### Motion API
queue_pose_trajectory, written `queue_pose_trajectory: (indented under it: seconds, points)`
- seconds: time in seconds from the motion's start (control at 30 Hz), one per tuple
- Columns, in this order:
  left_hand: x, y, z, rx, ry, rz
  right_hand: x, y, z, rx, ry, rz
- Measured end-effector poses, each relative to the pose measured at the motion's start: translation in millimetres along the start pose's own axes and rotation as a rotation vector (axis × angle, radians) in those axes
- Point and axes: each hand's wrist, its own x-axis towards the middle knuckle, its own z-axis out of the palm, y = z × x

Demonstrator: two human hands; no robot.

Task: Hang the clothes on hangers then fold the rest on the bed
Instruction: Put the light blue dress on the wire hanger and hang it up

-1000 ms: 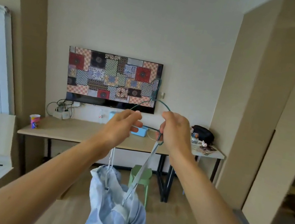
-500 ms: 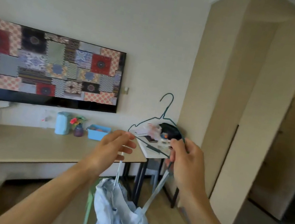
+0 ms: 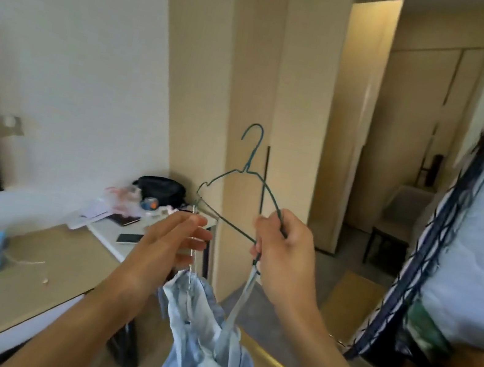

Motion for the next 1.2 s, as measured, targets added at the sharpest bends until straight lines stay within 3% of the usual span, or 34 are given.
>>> queue_pose_trajectory:
  seconds: [0.4, 0.73, 1.0, 1.2]
  points:
    - [265.2, -69.4, 47.9, -0.054, -0.218, 0.017, 195.6, 126.0, 46.3, -0.122, 0.189, 0.038]
    - [484.4, -123.3, 117.1, -0.110, -0.454, 0.005, 355.8, 223.7, 55.1, -0.314, 0.438, -0.046]
    - [628.8, -142.8, 194.0, -0.153, -0.652, -0.004, 483.8, 285.7, 30.3, -0.464, 0.674, -0.066]
    - [713.8, -160.8, 277.3, -0.135, -0.729, 0.051, 579.6, 342.3, -16.3, -0.513, 0.706, -0.080]
